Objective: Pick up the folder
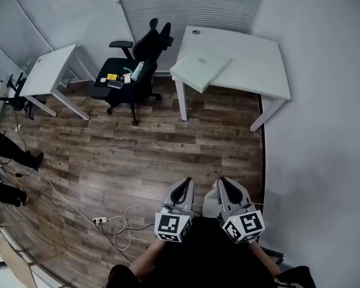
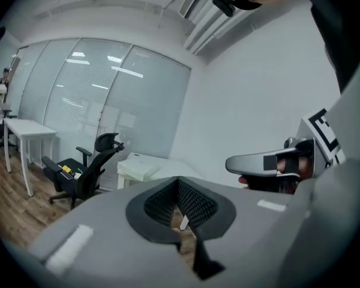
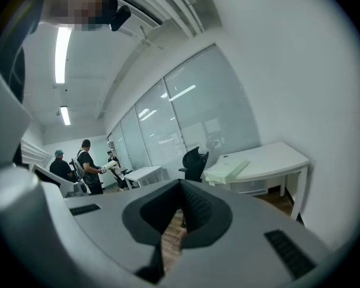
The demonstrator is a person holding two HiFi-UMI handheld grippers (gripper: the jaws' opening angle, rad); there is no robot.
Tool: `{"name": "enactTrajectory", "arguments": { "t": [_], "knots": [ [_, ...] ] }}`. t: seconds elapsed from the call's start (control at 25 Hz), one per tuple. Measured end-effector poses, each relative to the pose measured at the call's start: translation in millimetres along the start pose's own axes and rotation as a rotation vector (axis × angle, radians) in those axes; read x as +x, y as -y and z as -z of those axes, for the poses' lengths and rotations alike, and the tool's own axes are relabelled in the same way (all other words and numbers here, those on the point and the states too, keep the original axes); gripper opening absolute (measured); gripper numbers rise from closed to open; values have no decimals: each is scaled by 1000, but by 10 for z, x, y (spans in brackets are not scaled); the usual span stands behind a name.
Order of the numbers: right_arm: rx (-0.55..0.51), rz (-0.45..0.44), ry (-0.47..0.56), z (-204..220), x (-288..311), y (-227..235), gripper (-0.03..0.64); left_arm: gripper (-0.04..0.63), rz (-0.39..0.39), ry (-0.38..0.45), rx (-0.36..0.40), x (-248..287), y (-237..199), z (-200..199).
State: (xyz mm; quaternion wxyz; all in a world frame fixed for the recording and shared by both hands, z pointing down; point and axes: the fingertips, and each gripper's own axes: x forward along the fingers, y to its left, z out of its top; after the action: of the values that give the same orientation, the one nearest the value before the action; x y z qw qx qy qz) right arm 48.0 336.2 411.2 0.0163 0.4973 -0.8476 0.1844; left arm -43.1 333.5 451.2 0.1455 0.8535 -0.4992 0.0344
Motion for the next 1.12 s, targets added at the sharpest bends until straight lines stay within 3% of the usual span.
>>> {"name": "enactTrajectory", "arguments": {
  "t": [0.36, 0.68, 1.12],
  "knots": [
    [12, -4, -4, -281, 294, 623, -3, 5, -3, -10, 29, 730, 118, -180],
    [4, -59, -7, -524, 459, 1269, -3, 5, -44, 2, 36, 1389, 370, -293],
    [20, -77, -3, -701, 571, 1786, -2, 5, -83, -16, 34, 1846, 540, -323]
  ]
}}
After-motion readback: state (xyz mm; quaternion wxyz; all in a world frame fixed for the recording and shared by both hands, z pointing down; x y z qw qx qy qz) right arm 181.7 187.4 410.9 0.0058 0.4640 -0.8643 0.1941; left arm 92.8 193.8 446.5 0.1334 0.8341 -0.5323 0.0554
